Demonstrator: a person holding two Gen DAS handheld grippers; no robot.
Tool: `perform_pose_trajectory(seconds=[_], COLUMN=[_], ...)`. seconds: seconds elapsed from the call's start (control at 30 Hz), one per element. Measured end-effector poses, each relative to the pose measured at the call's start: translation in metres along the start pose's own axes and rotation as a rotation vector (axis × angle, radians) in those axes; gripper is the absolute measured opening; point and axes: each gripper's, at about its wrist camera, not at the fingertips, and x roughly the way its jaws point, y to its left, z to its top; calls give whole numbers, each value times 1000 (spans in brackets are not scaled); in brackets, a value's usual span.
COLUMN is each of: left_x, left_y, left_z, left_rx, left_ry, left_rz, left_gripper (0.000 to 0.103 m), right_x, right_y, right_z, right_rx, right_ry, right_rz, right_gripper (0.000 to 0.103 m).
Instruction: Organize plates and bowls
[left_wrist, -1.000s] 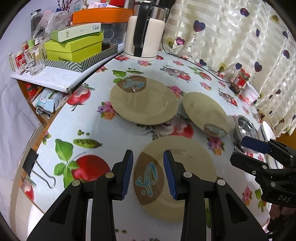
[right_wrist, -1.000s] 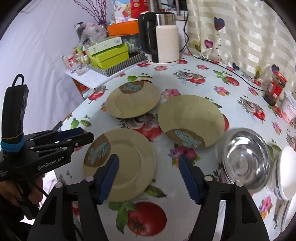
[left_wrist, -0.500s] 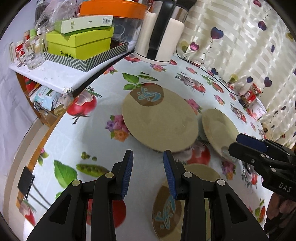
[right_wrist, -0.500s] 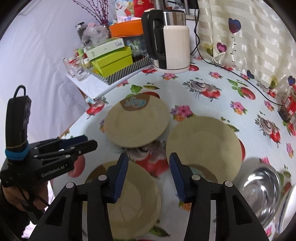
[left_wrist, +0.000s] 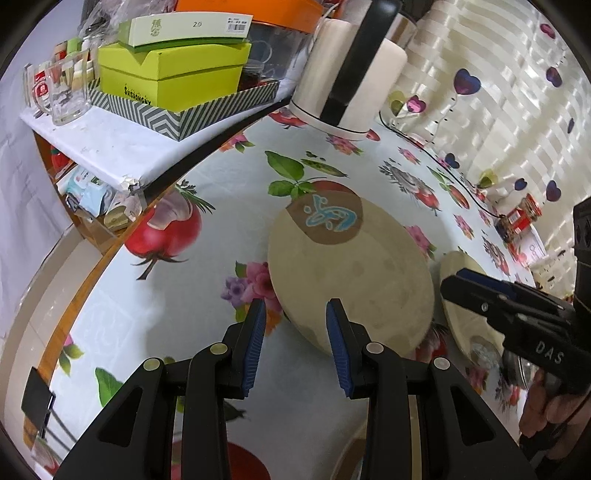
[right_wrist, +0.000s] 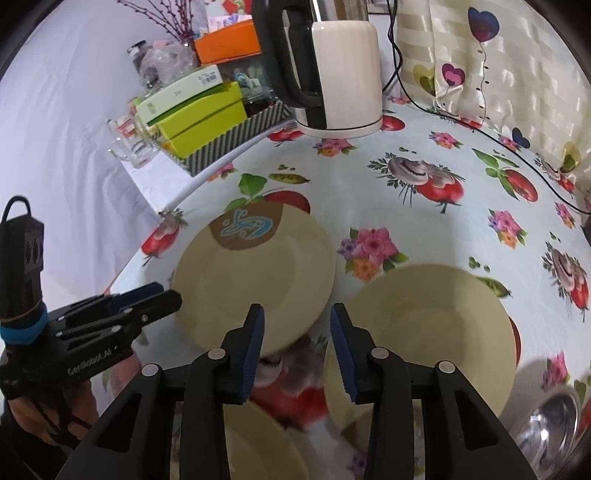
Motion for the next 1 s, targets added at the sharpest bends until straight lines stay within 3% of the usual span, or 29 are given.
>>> perform_pose_trajectory(seconds=[0.4,1.0], left_x=[15,14], left_y=[10,4], left_z=[8,9], left_rx=[-34,-26], left_ry=[5,-2], left_rz=[-10,-6], left_gripper=[35,28], right_x=[37,47], right_y=[-13,-16], right_z=[21,25], right_rx=[15,32], right_ry=[37,51], right_rz=[1,19], right_gripper=[28,22])
